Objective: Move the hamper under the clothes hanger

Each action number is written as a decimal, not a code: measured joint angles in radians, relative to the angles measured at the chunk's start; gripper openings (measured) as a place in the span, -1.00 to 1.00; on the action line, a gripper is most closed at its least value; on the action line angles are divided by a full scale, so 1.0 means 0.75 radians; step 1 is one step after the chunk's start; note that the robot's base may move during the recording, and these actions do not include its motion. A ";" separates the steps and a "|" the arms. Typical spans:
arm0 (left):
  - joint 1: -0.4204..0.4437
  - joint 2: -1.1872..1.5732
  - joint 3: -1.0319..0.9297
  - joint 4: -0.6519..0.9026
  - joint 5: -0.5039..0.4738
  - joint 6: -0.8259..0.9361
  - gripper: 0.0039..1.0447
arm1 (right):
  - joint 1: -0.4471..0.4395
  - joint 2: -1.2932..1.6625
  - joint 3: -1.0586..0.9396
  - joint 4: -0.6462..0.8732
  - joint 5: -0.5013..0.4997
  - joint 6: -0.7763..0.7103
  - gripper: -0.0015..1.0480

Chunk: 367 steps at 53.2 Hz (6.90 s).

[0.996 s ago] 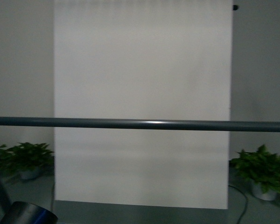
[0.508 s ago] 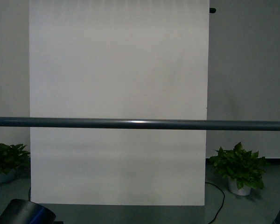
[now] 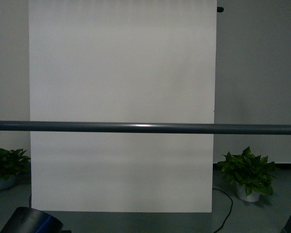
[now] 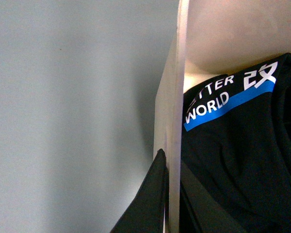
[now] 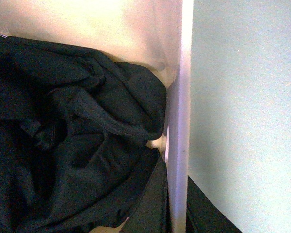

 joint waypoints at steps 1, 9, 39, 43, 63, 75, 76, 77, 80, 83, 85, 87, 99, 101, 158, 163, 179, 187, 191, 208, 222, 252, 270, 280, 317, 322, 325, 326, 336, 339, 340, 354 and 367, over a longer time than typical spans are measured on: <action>0.000 0.000 0.000 0.000 0.000 0.000 -0.93 | 0.000 0.000 0.000 0.000 0.000 0.000 -0.95; -0.009 0.000 0.000 0.000 0.011 0.000 -0.93 | -0.010 0.000 0.000 0.000 0.010 0.000 -0.95; -0.005 0.000 -0.001 0.000 0.005 0.000 -0.93 | -0.004 0.001 0.000 0.000 0.007 0.001 -0.95; -0.004 0.000 -0.001 0.000 0.003 0.000 -0.93 | -0.004 0.001 0.000 0.000 0.005 0.000 -0.95; 0.014 0.124 -0.034 0.461 -0.079 -0.012 -0.93 | 0.006 0.086 -0.002 0.270 0.025 0.109 -0.95; 0.017 0.222 0.054 0.380 -0.082 -0.015 -0.93 | 0.011 0.159 0.065 0.215 0.044 0.121 -0.95; 0.018 0.232 0.057 0.375 -0.082 -0.016 -0.93 | 0.011 0.166 0.068 0.213 0.045 0.122 -0.95; 0.018 0.243 0.062 0.370 -0.082 -0.018 -0.93 | 0.013 0.175 0.073 0.211 0.047 0.122 -0.95; 0.020 0.269 0.071 0.356 -0.080 -0.027 -0.93 | 0.017 0.198 0.081 0.205 0.050 0.123 -0.95; 0.020 0.292 0.076 0.341 -0.077 -0.040 -0.93 | 0.022 0.221 0.086 0.202 0.052 0.127 -0.95; 0.020 0.316 0.080 0.327 -0.078 -0.048 -0.93 | 0.028 0.245 0.090 0.200 0.057 0.128 -0.95; 0.019 0.328 0.082 0.322 -0.078 -0.049 -0.93 | 0.030 0.257 0.091 0.199 0.059 0.129 -0.95; 0.014 0.381 0.083 0.306 -0.075 -0.051 -0.93 | 0.044 0.323 0.093 0.198 0.067 0.139 -0.95; 0.011 0.388 0.083 0.306 -0.075 -0.051 -0.93 | 0.045 0.331 0.093 0.200 0.068 0.142 -0.95; -0.058 0.376 -0.027 0.593 -0.126 0.008 0.45 | 0.033 0.424 -0.026 0.463 0.110 0.188 0.31; -0.067 0.240 -0.071 0.639 -0.142 0.035 0.72 | 0.024 0.323 -0.053 0.463 0.120 0.173 0.55; -0.097 -0.185 -0.182 0.655 -0.136 0.049 0.88 | 0.019 -0.129 -0.130 0.410 0.158 0.101 0.85; -0.127 -0.499 -0.241 0.624 -0.135 0.054 0.88 | 0.019 -0.457 -0.155 0.345 0.188 0.057 0.85; -0.148 -0.617 -0.268 0.622 -0.138 0.058 0.88 | 0.024 -0.613 -0.179 0.344 0.220 0.047 0.85; -0.223 -1.165 -0.493 0.412 -0.328 0.159 0.46 | 0.171 -1.209 -0.344 0.318 0.357 -0.023 0.69; -0.081 -1.337 -0.755 0.432 -0.223 0.175 -0.22 | 0.104 -1.330 -0.546 0.284 0.295 -0.052 0.01; 0.159 -1.756 -1.096 0.369 0.020 0.186 -0.94 | -0.095 -1.702 -0.847 0.231 0.102 -0.063 -0.95; 0.307 -1.972 -1.174 0.234 0.161 0.189 -0.94 | -0.095 -1.887 -0.913 0.116 0.099 -0.064 -0.95; 0.308 -2.055 -1.194 0.174 0.165 0.190 -0.94 | -0.095 -1.970 -0.935 0.055 0.098 -0.063 -0.95; 0.309 -2.393 -1.227 -0.102 0.165 0.190 -0.94 | -0.095 -2.280 -0.978 -0.195 0.097 -0.064 -0.95; 0.308 -2.424 -1.227 -0.133 0.165 0.190 -0.94 | -0.095 -2.377 -0.977 -0.323 0.097 -0.064 -0.95; 0.309 -2.441 -1.227 -0.151 0.165 0.190 -0.94 | -0.095 -2.448 -0.977 -0.412 0.096 -0.064 -0.95; 0.308 -2.474 -1.227 -0.189 0.163 0.190 -0.94 | -0.095 -2.462 -0.977 -0.423 0.097 -0.064 -0.95; 0.309 -2.658 -1.226 -0.376 0.165 0.190 -0.94 | -0.095 -2.518 -0.977 -0.443 0.096 -0.064 -0.95; 0.309 -2.659 -1.226 -0.379 0.165 0.190 -0.94 | -0.095 -2.519 -0.977 -0.444 0.097 -0.064 -0.95; 0.309 -2.660 -1.226 -0.379 0.165 0.191 -0.94 | -0.095 -2.519 -0.977 -0.444 0.097 -0.064 -0.95; 0.309 -2.661 -1.226 -0.379 0.165 0.190 -0.62 | -0.095 -2.519 -0.977 -0.444 0.097 -0.064 -0.95; 0.309 -2.661 -1.226 -0.379 0.165 0.190 0.10 | -0.095 -2.519 -0.977 -0.444 0.097 -0.065 -0.30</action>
